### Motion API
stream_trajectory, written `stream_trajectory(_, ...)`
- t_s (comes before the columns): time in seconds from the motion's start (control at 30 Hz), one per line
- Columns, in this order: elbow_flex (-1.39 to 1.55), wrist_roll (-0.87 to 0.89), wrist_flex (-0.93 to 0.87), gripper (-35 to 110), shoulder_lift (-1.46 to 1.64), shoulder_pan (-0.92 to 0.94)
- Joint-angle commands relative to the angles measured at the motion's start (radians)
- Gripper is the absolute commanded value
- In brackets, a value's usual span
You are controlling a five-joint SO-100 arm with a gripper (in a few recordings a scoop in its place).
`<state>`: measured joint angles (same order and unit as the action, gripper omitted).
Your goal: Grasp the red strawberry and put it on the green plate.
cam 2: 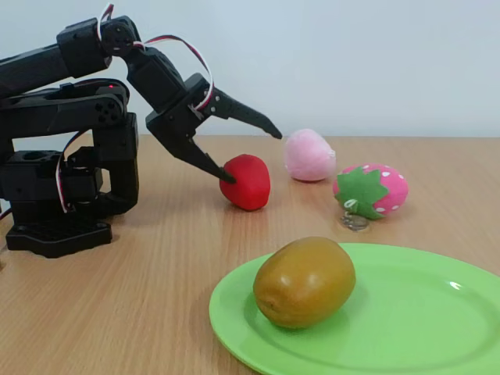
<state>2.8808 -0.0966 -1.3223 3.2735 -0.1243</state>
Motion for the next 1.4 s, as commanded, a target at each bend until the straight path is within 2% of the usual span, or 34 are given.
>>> stream_trajectory(0.0, 0.000, -0.014, -0.018, 39, 0.023, -0.009)
stream_trajectory(0.37, 0.020, -0.075, -0.008, 41, 0.015, 0.003)
stream_trajectory(0.73, 0.015, -0.164, 0.110, 47, -0.215, -0.009)
stream_trajectory(1.1, 0.041, -0.310, 0.120, 46, -0.313, -0.037)
stream_trajectory(1.37, 0.071, -0.341, 0.218, 44, -0.347, -0.046)
